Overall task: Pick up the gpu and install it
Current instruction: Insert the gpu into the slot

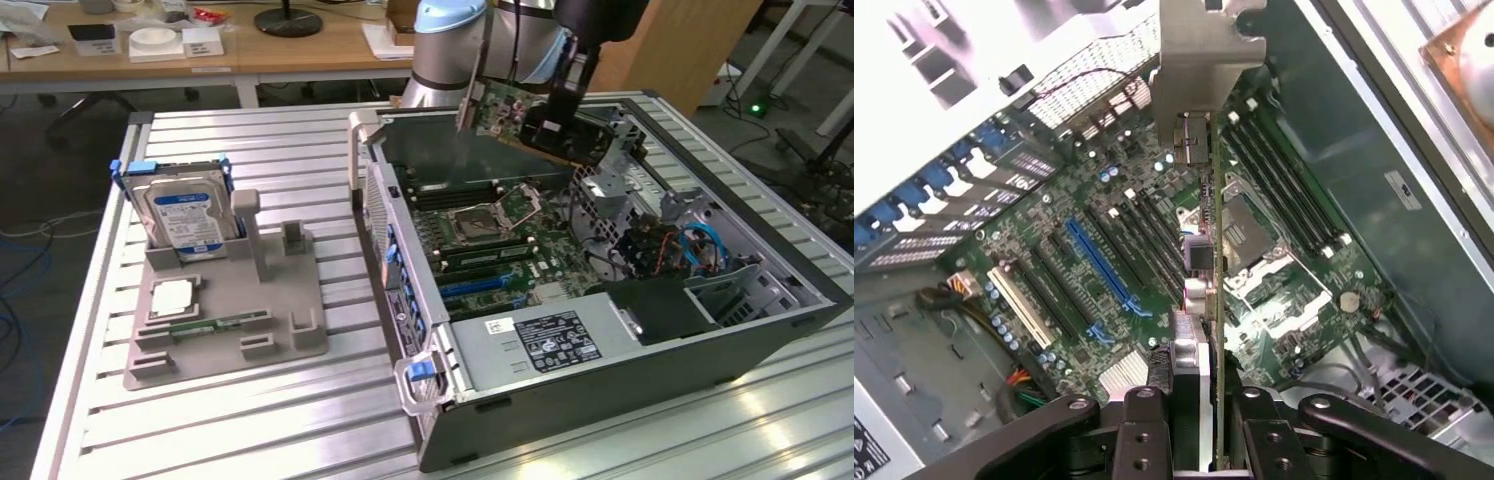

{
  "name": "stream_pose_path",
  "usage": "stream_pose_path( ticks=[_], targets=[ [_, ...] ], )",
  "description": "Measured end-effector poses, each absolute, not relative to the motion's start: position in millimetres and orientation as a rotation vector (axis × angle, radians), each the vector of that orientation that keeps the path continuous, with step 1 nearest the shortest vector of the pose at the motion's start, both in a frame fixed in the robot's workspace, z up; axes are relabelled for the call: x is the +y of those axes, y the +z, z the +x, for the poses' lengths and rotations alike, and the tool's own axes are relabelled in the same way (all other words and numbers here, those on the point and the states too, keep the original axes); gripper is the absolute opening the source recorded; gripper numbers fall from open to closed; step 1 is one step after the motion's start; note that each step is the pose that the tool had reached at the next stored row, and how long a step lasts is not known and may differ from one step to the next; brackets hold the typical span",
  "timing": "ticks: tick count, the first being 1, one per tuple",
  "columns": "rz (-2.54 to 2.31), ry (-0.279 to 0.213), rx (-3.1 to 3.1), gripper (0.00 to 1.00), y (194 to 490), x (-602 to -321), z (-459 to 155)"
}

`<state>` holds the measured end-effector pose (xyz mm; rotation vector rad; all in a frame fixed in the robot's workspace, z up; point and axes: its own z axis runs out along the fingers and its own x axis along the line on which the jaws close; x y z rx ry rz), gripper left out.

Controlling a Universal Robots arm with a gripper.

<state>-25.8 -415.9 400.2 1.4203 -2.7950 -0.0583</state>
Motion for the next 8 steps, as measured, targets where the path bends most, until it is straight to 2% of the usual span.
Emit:
stream_pose_path(
  ticks=[8],
  targets=[
    [1.564, -0.058, -2.715, 0.28, 400.2, -416.0, -25.8]
  ],
)
